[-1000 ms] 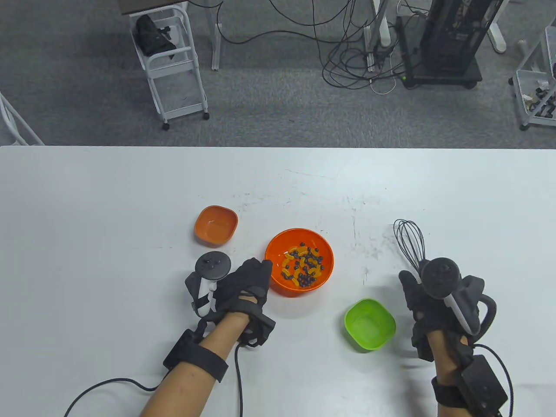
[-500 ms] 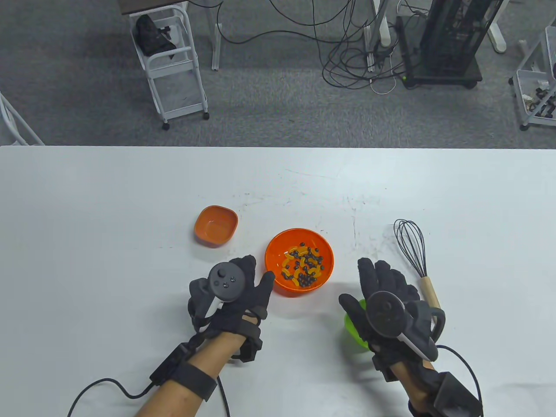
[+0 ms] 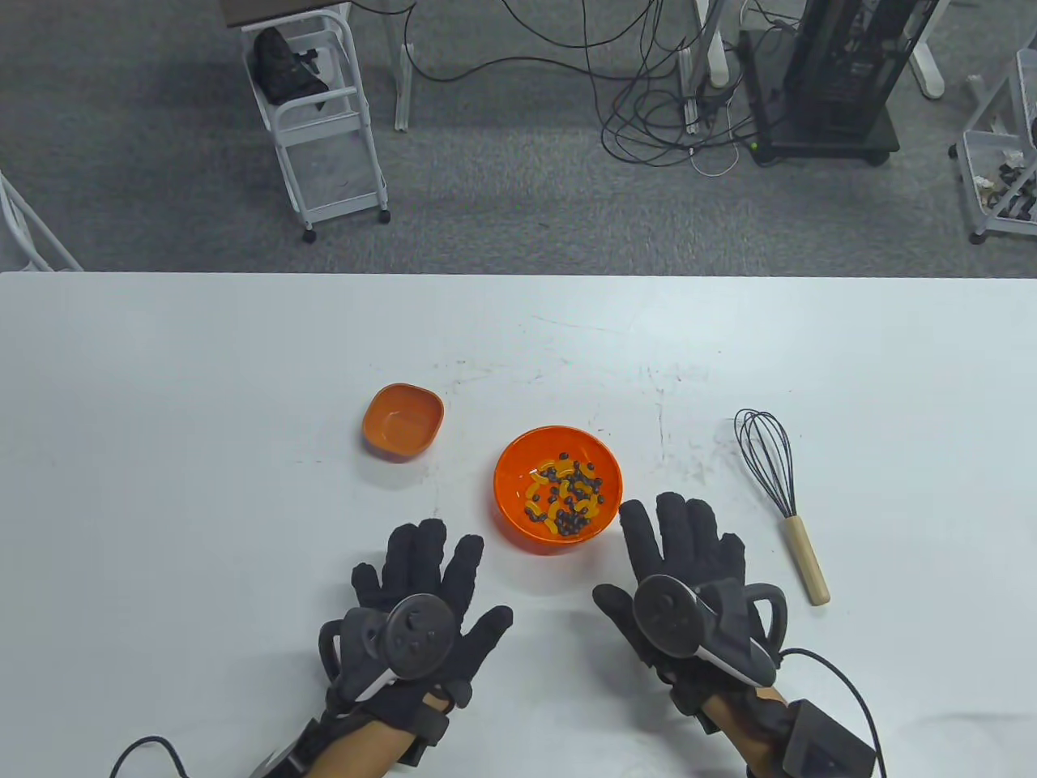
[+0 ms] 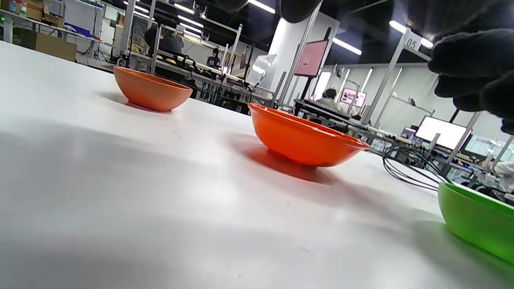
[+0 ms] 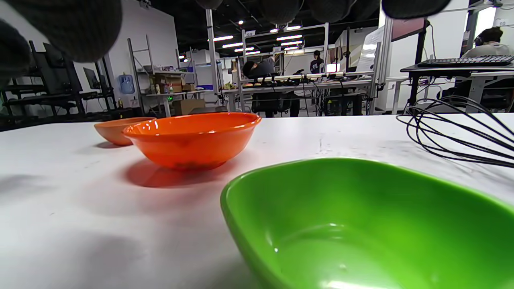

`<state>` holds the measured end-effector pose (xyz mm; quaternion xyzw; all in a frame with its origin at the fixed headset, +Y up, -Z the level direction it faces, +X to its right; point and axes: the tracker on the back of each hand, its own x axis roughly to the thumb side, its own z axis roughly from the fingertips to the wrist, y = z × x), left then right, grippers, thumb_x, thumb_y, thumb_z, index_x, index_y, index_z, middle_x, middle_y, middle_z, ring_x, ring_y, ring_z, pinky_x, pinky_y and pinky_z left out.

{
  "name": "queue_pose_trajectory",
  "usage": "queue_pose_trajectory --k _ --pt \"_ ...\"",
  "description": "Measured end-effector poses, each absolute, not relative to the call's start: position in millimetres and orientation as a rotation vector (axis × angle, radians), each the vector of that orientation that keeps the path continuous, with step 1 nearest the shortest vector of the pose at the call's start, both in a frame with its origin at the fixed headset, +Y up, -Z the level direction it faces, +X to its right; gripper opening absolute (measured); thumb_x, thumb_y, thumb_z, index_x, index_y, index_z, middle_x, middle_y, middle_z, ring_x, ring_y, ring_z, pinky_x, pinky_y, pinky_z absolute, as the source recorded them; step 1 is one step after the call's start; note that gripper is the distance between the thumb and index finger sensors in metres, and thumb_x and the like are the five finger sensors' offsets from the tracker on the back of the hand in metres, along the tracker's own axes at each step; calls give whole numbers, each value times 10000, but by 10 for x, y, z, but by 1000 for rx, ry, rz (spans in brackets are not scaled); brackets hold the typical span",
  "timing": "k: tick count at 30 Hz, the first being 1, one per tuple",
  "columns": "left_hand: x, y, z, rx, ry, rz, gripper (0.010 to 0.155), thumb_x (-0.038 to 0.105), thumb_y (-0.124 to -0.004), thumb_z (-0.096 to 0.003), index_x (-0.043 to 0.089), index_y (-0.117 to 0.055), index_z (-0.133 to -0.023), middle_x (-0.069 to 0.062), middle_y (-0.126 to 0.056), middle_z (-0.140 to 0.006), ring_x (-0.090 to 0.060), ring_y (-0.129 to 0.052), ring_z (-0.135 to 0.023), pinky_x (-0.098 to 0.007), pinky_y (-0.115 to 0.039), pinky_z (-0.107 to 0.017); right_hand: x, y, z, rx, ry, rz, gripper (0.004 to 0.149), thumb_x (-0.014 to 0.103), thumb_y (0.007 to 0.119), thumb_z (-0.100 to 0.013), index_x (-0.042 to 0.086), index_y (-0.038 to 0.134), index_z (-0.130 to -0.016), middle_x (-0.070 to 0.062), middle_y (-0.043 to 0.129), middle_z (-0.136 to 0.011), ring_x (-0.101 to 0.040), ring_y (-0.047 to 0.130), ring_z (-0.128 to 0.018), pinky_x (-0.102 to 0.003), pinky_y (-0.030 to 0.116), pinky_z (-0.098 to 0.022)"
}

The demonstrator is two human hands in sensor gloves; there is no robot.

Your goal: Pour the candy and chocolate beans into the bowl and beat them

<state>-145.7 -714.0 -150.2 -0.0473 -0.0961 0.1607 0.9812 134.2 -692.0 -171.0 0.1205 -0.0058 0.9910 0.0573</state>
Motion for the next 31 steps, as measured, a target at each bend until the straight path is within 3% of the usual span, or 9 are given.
queue_pose_trajectory --k 8,31 --pt "-1465 -7172 -1480 -104 -232 341 860 801 -609 -443 425 -280 -1144 -69 -138 -1237 -428 -95 -1126 -866 -204 -594 1316 -6946 -1727 390 29 3002 951 676 689 -471 225 209 -1157 -244 245 -1174 -612 310 -1037 -846 445 -614" --pt "-1534 -7180 -1599 -73 -229 390 846 783 -631 -443 399 -357 -1145 -75 -205 -1247 -417 -144 -1137 -859 -214 -612 1258 -6913 -1672 428 49 2996 935 671 701 -470 224 257 -1161 -247 265 -1174 -611 321 -1037 -846 441 -615"
